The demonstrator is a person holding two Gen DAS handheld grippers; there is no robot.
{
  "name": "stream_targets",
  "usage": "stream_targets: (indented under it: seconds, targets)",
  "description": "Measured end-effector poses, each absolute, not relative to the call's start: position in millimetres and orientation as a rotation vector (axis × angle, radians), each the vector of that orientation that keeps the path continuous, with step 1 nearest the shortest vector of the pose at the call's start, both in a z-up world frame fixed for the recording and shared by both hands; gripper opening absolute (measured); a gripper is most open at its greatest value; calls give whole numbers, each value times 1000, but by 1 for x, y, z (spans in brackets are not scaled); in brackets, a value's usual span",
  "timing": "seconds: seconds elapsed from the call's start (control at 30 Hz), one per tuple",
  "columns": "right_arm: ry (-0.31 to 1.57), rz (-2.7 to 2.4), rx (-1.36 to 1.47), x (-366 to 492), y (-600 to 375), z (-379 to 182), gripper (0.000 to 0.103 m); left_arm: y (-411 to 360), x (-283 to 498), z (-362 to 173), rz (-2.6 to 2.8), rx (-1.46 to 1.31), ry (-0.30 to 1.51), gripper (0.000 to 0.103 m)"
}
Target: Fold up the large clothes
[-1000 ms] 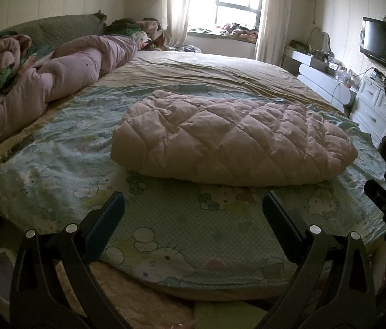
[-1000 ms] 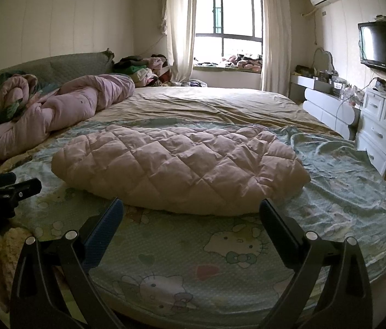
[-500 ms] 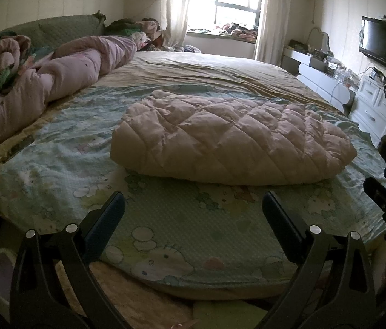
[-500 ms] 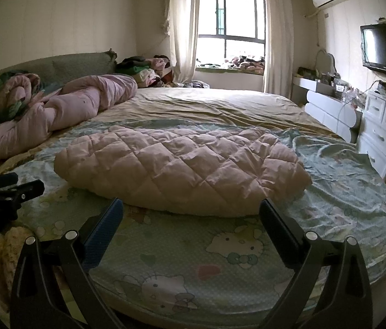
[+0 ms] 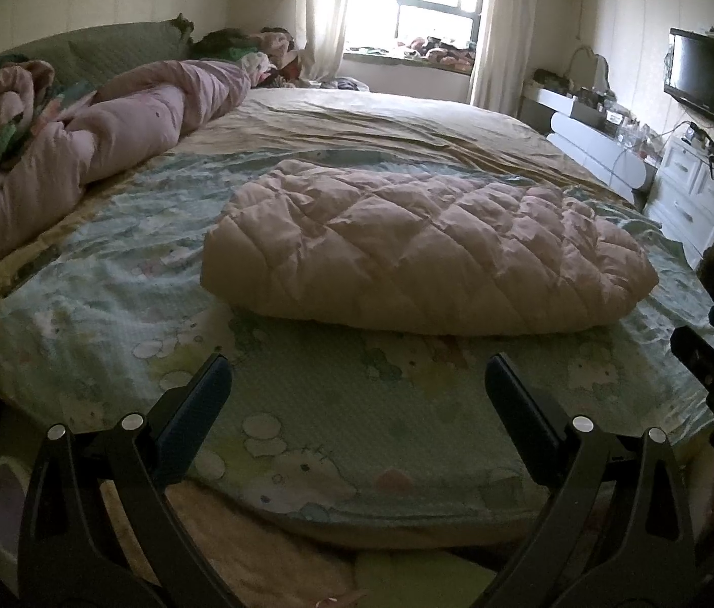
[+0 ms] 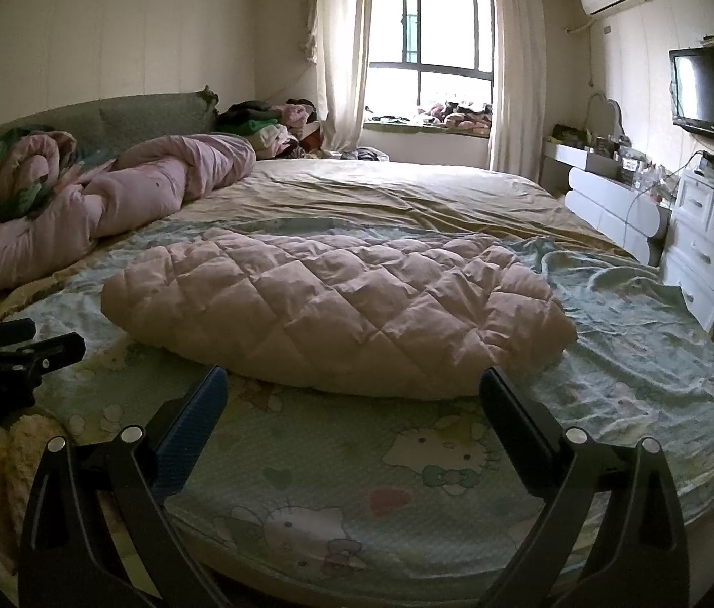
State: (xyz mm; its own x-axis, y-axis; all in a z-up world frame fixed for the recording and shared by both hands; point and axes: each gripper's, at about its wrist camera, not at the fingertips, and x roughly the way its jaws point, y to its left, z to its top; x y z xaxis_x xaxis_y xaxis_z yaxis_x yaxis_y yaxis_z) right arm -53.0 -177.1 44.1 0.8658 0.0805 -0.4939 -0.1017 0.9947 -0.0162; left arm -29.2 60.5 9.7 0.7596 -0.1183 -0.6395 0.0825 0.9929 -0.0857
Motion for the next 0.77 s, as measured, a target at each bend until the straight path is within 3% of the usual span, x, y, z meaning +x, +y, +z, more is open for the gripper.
stream_targets:
  seconds: [0.77]
  targets:
    - [532, 56, -36, -46, -186, 48, 99, 67, -19, 6, -129, -62, 719, 94]
